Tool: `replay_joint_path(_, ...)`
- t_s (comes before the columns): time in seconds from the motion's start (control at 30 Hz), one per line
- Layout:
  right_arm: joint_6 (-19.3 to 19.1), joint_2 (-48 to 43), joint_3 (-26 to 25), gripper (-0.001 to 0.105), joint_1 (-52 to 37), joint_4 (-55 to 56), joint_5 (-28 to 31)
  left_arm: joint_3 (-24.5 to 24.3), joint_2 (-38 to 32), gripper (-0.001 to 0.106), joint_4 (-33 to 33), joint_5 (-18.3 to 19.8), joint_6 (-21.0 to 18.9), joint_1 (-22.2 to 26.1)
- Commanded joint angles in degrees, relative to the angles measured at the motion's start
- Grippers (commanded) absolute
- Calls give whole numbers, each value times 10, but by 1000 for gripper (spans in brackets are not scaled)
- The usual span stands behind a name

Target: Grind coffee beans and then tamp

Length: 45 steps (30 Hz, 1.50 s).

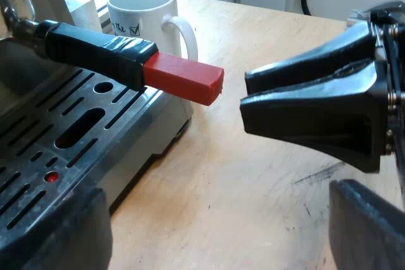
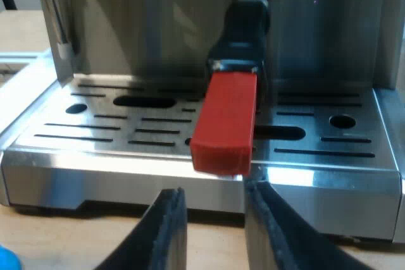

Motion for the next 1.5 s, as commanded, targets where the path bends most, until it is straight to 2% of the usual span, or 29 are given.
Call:
replay_joint_path(0.03, -2, -37, -5, 25, 1, 1, 3, 0, 0, 71, -6, 7, 0, -3)
replay_joint_path(0.1, -13, -53, -5, 25, 1, 1, 3, 0, 0, 71, -6, 7, 0, -3)
replay_joint_path(0.2, -64, -87, -5, 25, 1, 1, 3, -2, -1, 71, -3, 7, 0, -3)
replay_joint_path(0.3, -89, -118, -7, 25, 1, 1, 3, -9, -6, 71, 3, 13, -7, -3)
replay_joint_path(0.47, -92, -155, -11, 30, 1, 2, 3, -9, -34, 71, 11, 25, -33, -3)
replay_joint_path(0.5, -92, -174, -18, 38, 1, 18, 3, -9, -36, 71, 11, 25, -33, -3)
replay_joint_path(0.6, -92, -190, -31, 48, 1, 59, 3, -9, -76, 71, 14, 28, -32, -3)
replay_joint_path(0.73, -91, -196, -44, 51, 1, 90, 0, -9, -95, 71, 34, 33, -32, -3)
replay_joint_path(0.83, -85, -200, -84, 50, -1, 156, -58, -9, -110, 71, 38, 38, -35, -3)
replay_joint_path(0.87, -78, -200, -88, 50, -1, 170, -63, -9, -112, 71, 38, 43, -36, -3)
replay_joint_path(0.9, -48, -200, -101, 50, -1, 205, -71, -9, -118, 71, 38, 57, -39, -3)
replay_joint_path(0.93, -35, -200, -108, 50, -2, 225, -71, -9, -120, 71, 38, 64, -42, -3)
replay_joint_path(1.0, 25, -200, -134, 50, -11, 312, -103, -10, -127, 71, 38, 73, -51, -3)
replay_joint_path(1.03, 31, -200, -140, 50, -18, 328, -113, -10, -129, 71, 38, 73, -51, -3)
replay_joint_path(1.13, 99, -200, -168, 50, -55, 438, -206, -10, -130, 71, 38, 73, -51, -3)
replay_joint_path(1.2, 125, -200, -175, 50, -78, 464, -243, -10, -130, 71, 38, 73, -51, -3)
replay_joint_path(1.33, 126, -199, -181, 50, -124, 477, -337, -10, -130, 71, 38, 73, -51, -3)
replay_joint_path(1.5, 126, -199, -181, 50, -167, 477, -373, -10, -130, 71, 38, 73, -51, -3)
